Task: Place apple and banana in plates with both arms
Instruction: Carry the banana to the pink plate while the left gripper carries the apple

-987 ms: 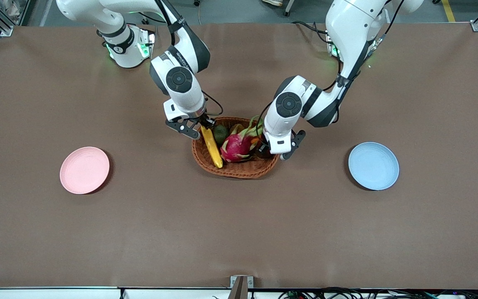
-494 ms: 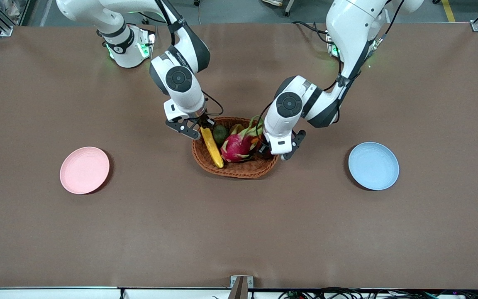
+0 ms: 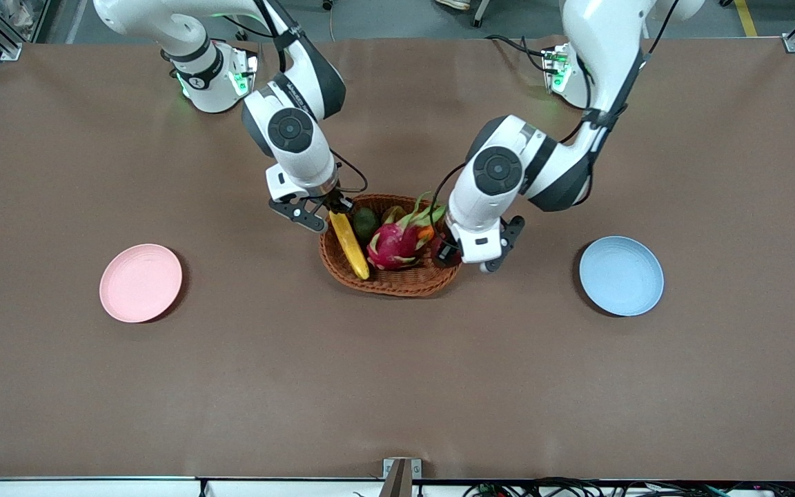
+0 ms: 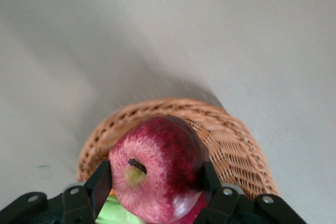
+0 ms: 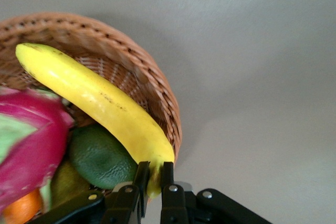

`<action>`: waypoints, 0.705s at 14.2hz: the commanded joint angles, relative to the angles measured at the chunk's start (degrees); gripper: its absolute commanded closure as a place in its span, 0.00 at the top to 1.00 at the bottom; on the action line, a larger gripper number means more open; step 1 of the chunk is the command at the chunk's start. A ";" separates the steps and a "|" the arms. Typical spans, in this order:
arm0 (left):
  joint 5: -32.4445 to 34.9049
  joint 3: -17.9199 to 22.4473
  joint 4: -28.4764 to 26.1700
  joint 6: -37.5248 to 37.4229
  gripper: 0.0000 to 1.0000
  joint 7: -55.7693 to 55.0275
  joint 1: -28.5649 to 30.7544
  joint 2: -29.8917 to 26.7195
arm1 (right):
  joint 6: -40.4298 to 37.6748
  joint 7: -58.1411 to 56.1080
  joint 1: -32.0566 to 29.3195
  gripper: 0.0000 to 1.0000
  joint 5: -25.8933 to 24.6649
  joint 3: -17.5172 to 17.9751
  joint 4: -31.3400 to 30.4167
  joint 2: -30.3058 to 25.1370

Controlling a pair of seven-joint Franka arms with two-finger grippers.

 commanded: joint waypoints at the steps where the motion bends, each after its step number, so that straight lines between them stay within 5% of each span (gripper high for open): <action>1: 0.06 0.03 -1.51 -4.58 0.29 4.96 4.18 -4.84 | -10.03 -5.21 -4.63 0.00 0.29 0.20 3.73 -5.03; 4: 0.06 -0.06 -4.84 -8.46 0.29 14.97 11.29 -9.76 | -16.92 -17.75 -12.35 0.00 -0.41 0.03 6.38 -6.97; 10: 2.79 -0.23 -16.62 -7.15 0.29 39.23 25.01 -15.66 | -14.21 -54.05 -35.46 0.01 -3.05 0.12 5.07 -6.28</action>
